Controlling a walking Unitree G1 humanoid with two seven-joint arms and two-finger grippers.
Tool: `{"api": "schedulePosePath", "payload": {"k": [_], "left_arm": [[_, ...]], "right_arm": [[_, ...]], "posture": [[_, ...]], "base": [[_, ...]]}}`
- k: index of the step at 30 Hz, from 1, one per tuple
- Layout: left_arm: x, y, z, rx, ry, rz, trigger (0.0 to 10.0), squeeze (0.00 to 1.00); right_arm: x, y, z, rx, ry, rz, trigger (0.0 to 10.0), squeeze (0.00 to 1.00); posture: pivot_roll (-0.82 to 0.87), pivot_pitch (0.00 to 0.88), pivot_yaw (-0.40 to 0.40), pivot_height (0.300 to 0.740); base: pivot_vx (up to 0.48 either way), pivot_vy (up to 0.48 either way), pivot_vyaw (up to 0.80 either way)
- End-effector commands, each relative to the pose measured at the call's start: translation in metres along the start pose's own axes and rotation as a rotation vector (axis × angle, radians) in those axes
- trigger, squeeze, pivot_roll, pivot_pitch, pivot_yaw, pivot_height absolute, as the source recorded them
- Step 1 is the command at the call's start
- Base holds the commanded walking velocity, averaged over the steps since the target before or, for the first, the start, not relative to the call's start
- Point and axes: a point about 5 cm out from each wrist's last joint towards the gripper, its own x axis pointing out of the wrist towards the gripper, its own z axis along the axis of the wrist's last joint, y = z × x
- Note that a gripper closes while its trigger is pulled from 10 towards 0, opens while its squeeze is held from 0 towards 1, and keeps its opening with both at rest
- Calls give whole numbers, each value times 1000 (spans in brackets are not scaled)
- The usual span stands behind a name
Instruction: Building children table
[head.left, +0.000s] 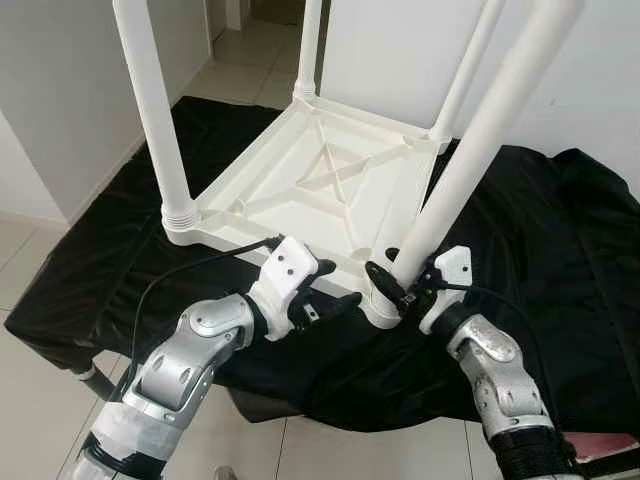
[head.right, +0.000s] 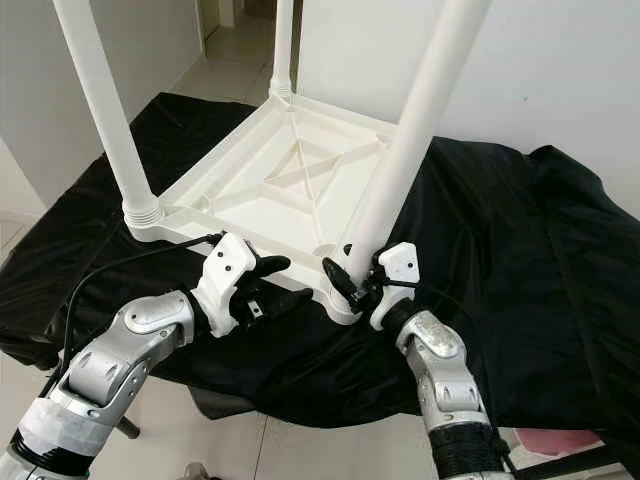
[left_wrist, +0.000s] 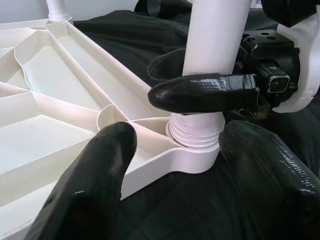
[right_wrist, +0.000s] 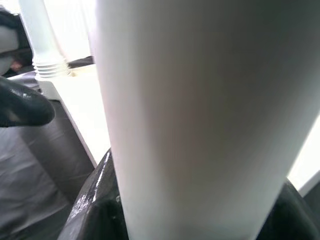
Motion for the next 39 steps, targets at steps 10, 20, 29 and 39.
{"api": "schedulePosePath", "payload": {"k": [10, 20, 29, 39], "left_arm": [[4, -4, -3, -1, 10, -49, 10000, 0], [4, -5, -4, 2, 13, -52, 10000, 0], [4, -5, -4, 6, 15, -59, 10000, 0], [4, -5, -4, 4, 15, -57, 10000, 0]], "right_arm": [[-3, 11, -7, 21, 33, -257, 10000, 0], [-11, 29, -19, 69, 75, -494, 10000, 0], [-10, 32, -12, 63, 51, -483, 10000, 0], [-10, 34, -10, 65, 46, -486, 10000, 1000]], "posture": [[-24, 45, -72, 740], [-12, 37, -82, 740], [-18, 33, -79, 740], [-15, 35, -81, 740]], "base": [[0, 0, 0], [0, 0, 0], [0, 0, 0], [0, 0, 0]]}}
